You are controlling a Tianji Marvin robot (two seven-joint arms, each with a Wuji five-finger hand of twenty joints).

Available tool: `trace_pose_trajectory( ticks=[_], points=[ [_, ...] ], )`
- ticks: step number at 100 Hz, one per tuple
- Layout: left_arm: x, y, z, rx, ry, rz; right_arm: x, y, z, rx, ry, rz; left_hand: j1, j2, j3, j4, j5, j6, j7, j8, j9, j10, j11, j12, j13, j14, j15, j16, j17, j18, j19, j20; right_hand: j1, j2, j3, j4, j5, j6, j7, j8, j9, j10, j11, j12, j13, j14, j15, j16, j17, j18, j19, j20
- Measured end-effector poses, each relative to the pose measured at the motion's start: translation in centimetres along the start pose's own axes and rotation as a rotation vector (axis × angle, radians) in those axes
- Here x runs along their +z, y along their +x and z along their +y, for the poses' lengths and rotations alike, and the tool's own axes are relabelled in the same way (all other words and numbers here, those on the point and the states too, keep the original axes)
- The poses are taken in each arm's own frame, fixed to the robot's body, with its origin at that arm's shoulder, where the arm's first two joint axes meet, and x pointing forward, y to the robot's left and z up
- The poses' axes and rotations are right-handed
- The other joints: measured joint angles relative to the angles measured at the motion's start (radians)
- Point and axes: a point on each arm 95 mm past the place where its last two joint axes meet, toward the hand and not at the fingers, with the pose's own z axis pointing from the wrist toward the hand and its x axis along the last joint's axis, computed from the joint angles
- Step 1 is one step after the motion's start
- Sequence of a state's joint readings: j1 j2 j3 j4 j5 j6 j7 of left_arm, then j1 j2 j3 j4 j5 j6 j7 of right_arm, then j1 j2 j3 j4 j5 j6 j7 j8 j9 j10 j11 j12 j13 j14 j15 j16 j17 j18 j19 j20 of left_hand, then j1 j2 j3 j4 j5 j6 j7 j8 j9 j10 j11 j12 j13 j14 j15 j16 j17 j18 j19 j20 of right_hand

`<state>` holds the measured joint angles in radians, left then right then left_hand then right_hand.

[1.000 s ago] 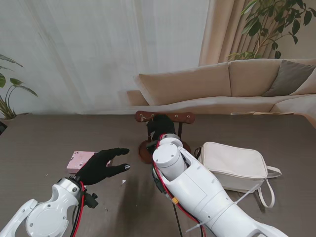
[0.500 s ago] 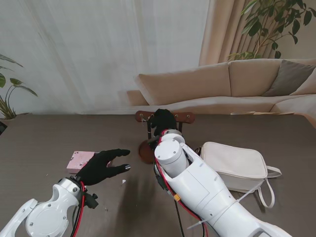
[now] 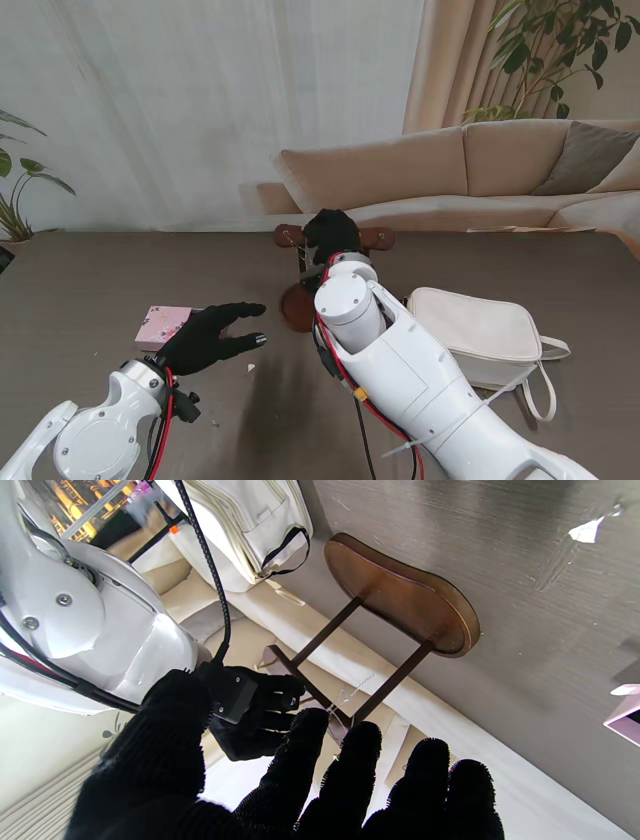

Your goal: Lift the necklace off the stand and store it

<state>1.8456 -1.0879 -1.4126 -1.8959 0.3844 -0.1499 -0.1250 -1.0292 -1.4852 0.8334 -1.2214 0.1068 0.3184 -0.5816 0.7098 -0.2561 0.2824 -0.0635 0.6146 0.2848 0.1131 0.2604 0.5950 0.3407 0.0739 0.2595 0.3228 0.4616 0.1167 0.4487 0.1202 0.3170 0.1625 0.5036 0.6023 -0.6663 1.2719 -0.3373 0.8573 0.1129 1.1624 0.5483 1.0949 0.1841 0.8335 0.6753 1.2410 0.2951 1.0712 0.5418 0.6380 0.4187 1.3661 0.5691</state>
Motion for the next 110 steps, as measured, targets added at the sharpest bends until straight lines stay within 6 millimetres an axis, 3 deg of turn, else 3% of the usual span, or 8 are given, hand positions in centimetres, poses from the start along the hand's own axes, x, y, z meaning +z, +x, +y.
trace_pose_trajectory(
  ticks=[83,110],
  points=[
    [-0.4,-0.1,-0.1,0.003,0.007,-0.007,-1.5,2.6,0.1,-0.003,0.033,0.061,0.009,0.0,-0.001,0.0,0.029,0.001,0.004,0.005,0.0,0.001,0.0,0.0,0.001,0.003,0.0,0.0,0.0,0.0,0.001,0.0,0.0,0.0,0.0,0.0,0.0,0.0,0.0,0.0,0.0,0.001,-0.004,0.0,0.0,0.0,0.044,0.012,0.0,0.0,0.0,0.001],
    [-0.5,-0.1,-0.2,0.003,0.006,-0.005,-1.4,3.4,-0.4,-0.059,0.036,0.086,0.009,0.0,-0.001,0.0,0.036,0.001,0.01,0.007,0.001,0.002,0.0,0.0,0.005,0.004,0.0,0.0,0.0,0.0,0.001,0.0,0.0,0.0,0.0,0.0,0.0,-0.004,-0.009,0.0,0.014,0.001,-0.104,-0.05,0.0,0.0,0.06,0.023,0.0,0.0,0.0,0.001]
  ],
)
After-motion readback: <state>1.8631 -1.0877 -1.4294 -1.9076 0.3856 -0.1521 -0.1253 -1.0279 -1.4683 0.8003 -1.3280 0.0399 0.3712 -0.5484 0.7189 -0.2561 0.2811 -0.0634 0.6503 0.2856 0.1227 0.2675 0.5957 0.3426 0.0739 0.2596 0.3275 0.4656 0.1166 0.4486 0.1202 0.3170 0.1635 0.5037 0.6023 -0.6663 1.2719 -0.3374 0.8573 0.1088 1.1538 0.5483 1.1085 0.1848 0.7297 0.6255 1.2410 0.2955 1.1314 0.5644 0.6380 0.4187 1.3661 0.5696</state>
